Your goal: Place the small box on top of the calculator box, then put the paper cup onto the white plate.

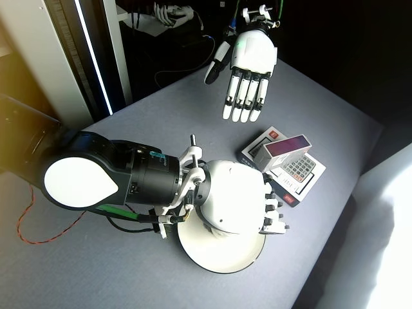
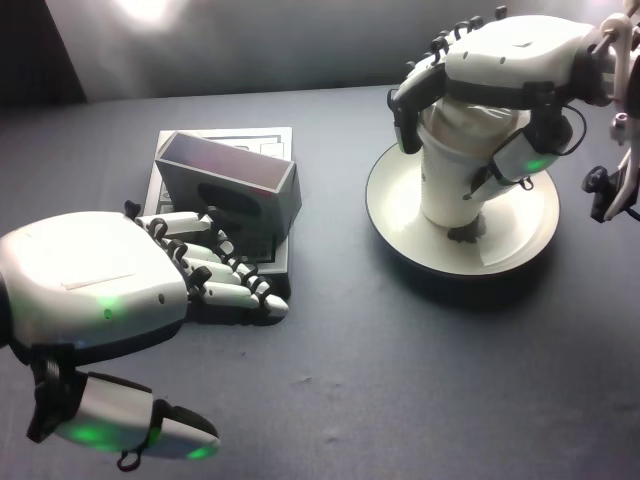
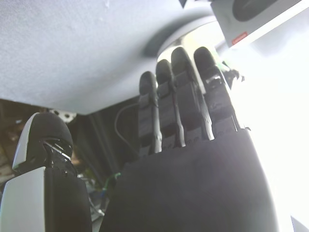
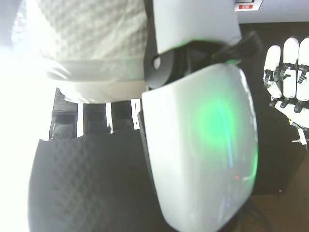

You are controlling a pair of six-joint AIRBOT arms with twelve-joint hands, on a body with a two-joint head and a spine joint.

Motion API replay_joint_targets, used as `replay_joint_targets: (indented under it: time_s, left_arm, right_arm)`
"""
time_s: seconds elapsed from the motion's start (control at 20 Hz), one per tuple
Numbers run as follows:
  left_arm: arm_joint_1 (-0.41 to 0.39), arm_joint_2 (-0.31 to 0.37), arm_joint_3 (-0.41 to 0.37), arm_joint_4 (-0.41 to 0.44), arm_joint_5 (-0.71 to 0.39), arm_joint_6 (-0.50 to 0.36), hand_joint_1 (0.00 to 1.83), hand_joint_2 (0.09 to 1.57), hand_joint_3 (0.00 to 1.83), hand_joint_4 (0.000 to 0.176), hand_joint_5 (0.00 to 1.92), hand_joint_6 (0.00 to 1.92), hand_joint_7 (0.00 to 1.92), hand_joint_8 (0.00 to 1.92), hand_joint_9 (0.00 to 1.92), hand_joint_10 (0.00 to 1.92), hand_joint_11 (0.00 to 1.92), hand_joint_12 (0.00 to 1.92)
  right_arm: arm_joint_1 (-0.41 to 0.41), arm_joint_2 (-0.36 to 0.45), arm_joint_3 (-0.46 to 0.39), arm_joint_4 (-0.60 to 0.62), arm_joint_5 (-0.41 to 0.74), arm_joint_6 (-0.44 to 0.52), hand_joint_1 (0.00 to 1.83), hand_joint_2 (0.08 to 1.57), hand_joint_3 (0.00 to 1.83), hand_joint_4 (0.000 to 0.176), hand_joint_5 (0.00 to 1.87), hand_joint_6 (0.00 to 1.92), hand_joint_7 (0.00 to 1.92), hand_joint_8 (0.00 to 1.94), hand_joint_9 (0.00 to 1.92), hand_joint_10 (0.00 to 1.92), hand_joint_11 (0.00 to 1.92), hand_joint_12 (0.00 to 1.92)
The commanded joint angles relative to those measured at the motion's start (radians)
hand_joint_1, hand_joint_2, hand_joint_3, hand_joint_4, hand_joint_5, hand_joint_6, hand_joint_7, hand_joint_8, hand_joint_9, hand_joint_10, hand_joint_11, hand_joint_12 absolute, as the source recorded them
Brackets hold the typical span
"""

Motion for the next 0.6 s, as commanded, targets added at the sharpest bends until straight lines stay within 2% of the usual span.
replay_joint_targets:
  time_s: [0.0, 0.15, 0.25, 0.3, 0.35, 0.4, 0.45, 0.5, 0.55]
  left_arm:
    - [-0.020, 0.005, 0.003, -0.020, -0.084, -0.001, 0.37, 1.13, 0.00, 0.000, 0.35, 0.00, 0.38, 0.00, 0.38, 0.00, 0.00, 0.71]
    - [-0.024, 0.004, 0.003, -0.021, -0.079, -0.001, 0.43, 1.12, 0.00, 0.000, 0.35, 0.00, 0.39, 0.00, 0.39, 0.00, 0.00, 0.72]
    - [-0.025, 0.004, 0.002, -0.021, -0.077, -0.002, 0.41, 1.12, 0.00, 0.000, 0.34, 0.00, 0.37, 0.00, 0.37, 0.00, 0.00, 0.70]
    - [-0.025, 0.004, 0.002, -0.021, -0.077, -0.002, 0.42, 1.12, 0.00, 0.000, 0.35, 0.00, 0.38, 0.00, 0.37, 0.00, 0.00, 0.70]
    - [-0.025, 0.004, 0.001, -0.021, -0.077, -0.002, 0.42, 1.12, 0.00, 0.000, 0.35, 0.00, 0.38, 0.00, 0.37, 0.00, 0.00, 0.70]
    - [-0.025, 0.004, 0.001, -0.021, -0.076, -0.002, 0.42, 1.12, 0.00, 0.000, 0.35, 0.00, 0.38, 0.00, 0.37, 0.00, 0.00, 0.70]
    - [-0.024, 0.004, 0.001, -0.021, -0.076, -0.002, 0.42, 1.12, 0.00, 0.000, 0.35, 0.00, 0.38, 0.00, 0.37, 0.00, 0.00, 0.70]
    - [-0.024, 0.004, 0.001, -0.021, -0.075, -0.002, 0.39, 1.12, 0.00, 0.000, 0.35, 0.00, 0.38, 0.00, 0.37, 0.00, 0.00, 0.69]
    - [-0.025, 0.004, 0.001, -0.021, -0.075, -0.002, 0.42, 1.11, 0.00, 0.000, 0.36, 0.00, 0.38, 0.00, 0.38, 0.00, 0.00, 0.71]
  right_arm:
    - [0.015, 0.005, 0.010, 0.011, 0.066, 0.001, 1.31, 1.27, 0.00, 0.000, 0.76, 1.35, 0.68, 1.47, 0.51, 1.58, 0.18, 1.48]
    - [0.034, -0.005, 0.025, 0.011, 0.050, 0.003, 1.31, 1.26, 0.00, 0.000, 0.80, 1.30, 0.71, 1.45, 0.52, 1.59, 0.16, 1.51]
    - [0.039, -0.006, 0.025, 0.011, 0.044, 0.009, 1.31, 1.26, 0.00, 0.000, 0.81, 1.26, 0.71, 1.46, 0.51, 1.59, 0.12, 1.52]
    - [0.039, -0.006, 0.025, 0.011, 0.043, 0.011, 1.18, 1.25, 0.00, 0.000, 0.79, 1.27, 0.71, 1.45, 0.49, 1.17, 0.10, 1.52]
    - [0.039, -0.006, 0.025, 0.011, 0.038, 0.012, 1.18, 1.25, 0.00, 0.000, 0.79, 1.27, 0.71, 1.45, 0.49, 1.17, 0.10, 1.52]
    - [0.038, -0.006, 0.025, 0.011, 0.032, 0.013, 1.16, 1.24, 0.00, 0.006, 0.78, 1.26, 0.71, 1.43, 0.52, 0.99, 0.10, 1.51]
    - [0.037, -0.006, 0.025, 0.011, 0.032, 0.013, 1.16, 1.24, 0.00, 0.006, 0.78, 1.26, 0.71, 1.43, 0.52, 0.99, 0.10, 1.51]
    - [0.037, -0.006, 0.025, 0.011, 0.032, 0.013, 1.15, 1.25, 0.00, 0.000, 0.69, 1.35, 0.77, 1.39, 0.51, 0.92, 0.03, 1.54]
    - [0.037, -0.006, 0.025, 0.011, 0.031, 0.013, 1.16, 1.16, 0.00, 0.000, 0.58, 0.80, 0.63, 0.83, 0.46, 0.79, 0.01, 1.45]
